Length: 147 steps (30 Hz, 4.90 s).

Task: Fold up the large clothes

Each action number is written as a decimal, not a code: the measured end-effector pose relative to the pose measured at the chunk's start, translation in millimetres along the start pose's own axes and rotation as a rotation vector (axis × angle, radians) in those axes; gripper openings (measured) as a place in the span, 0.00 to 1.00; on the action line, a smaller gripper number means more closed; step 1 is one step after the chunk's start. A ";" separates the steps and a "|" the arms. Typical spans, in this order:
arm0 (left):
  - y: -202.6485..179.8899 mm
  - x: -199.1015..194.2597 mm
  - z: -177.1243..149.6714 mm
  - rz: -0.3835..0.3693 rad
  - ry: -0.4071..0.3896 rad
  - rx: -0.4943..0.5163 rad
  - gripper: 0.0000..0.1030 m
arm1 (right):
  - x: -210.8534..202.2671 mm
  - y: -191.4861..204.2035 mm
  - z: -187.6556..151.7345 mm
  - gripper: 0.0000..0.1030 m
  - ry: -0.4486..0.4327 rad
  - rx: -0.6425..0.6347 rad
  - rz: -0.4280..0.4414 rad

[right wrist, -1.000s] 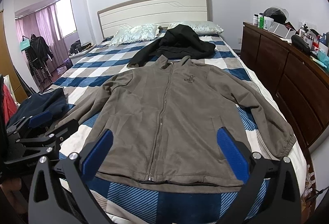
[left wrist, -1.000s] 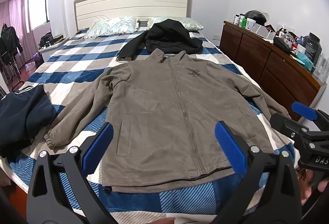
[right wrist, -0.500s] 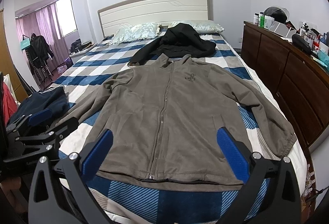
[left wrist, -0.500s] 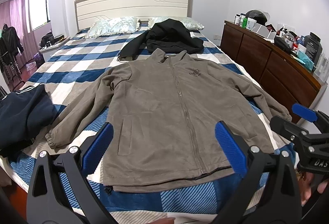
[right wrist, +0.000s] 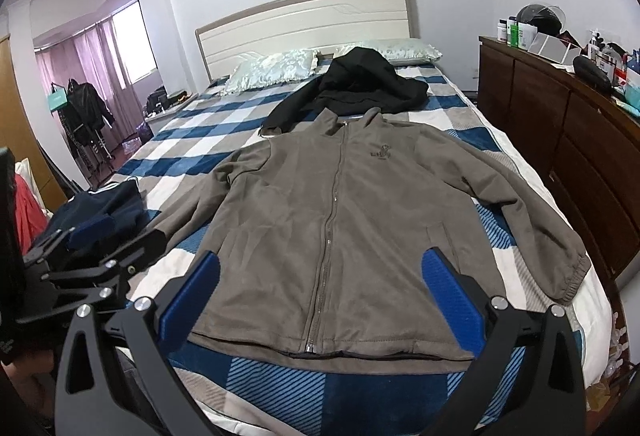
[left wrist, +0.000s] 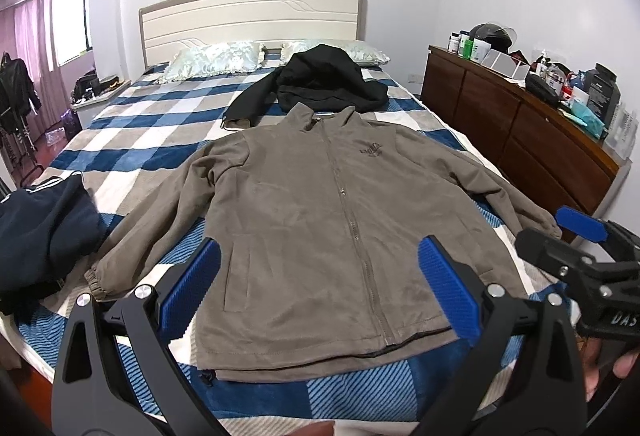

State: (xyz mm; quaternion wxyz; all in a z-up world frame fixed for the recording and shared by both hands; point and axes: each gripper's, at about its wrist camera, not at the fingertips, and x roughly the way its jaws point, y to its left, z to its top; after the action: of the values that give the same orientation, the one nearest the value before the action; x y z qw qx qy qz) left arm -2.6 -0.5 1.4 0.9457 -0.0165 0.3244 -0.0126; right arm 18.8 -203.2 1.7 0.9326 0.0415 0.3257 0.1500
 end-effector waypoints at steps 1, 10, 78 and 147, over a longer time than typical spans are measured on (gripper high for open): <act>0.6 0.7 -0.5 -0.007 0.002 -0.006 0.94 | 2.0 -0.7 -0.4 0.96 0.004 -0.001 -0.013; -2.4 14.3 -4.3 -0.033 0.018 0.007 0.94 | 15.6 -12.9 -4.3 0.96 0.003 0.000 -0.029; 96.6 193.2 -122.1 -0.395 0.366 -0.108 0.94 | 228.3 -10.3 143.1 0.27 0.073 -0.032 0.131; 74.8 234.3 -110.3 -0.342 0.402 -0.135 0.94 | 379.9 -87.8 61.1 0.96 0.412 0.159 0.084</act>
State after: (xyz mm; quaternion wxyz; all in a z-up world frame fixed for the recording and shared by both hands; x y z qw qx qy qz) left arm 115.6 63.6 -232.3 0.8433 -0.1313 0.4981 -0.1535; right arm 361.1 -169.0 -191.8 0.8332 0.0968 0.5179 0.1679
